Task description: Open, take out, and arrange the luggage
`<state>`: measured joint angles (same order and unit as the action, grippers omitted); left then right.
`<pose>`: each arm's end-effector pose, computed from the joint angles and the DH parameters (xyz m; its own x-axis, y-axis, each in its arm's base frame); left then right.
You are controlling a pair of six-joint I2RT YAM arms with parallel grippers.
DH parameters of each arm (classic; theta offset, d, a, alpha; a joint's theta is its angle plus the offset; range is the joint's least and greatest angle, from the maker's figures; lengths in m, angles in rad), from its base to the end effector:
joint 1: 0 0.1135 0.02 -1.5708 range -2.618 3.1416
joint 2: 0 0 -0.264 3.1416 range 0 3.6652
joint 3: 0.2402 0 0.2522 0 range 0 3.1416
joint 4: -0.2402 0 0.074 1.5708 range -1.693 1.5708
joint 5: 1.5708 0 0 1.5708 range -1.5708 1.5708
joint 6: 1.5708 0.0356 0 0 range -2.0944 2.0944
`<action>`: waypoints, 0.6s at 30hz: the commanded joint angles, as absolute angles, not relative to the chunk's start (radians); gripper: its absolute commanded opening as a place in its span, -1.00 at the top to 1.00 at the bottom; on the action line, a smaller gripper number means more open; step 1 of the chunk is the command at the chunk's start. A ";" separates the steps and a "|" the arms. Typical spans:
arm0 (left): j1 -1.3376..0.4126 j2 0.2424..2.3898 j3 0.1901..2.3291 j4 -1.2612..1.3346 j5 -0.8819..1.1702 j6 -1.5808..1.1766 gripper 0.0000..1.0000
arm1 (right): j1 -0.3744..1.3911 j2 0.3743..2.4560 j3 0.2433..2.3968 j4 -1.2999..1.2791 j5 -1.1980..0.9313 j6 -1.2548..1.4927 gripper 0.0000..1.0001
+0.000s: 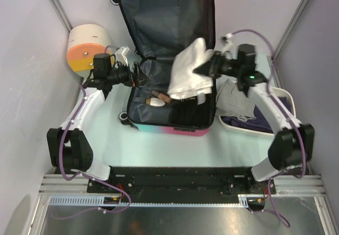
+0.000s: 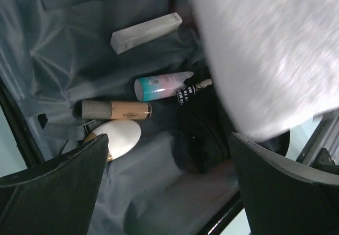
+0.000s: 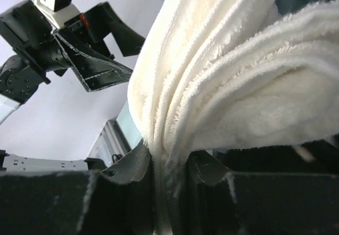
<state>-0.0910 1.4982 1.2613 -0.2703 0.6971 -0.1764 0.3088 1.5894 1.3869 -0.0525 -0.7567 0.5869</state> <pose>0.3381 -0.0538 0.3284 -0.5865 -0.0816 -0.8058 0.5339 0.7092 -0.4604 0.3485 0.1368 0.3618 -0.6730 0.2080 -0.7098 -0.5779 0.4511 0.6801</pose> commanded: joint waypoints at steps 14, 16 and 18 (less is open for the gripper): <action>-0.135 1.537 1.351 -0.253 0.836 -0.087 -1.00 | -0.639 1.491 1.259 -0.980 -0.979 -0.403 1.00; -0.137 1.543 1.356 -0.252 0.844 -0.087 -1.00 | -0.669 1.532 1.258 -0.974 -0.939 -0.461 1.00; -0.137 1.543 1.356 -0.253 0.847 -0.083 -0.99 | -0.693 1.581 1.258 -0.924 -0.875 -0.508 1.00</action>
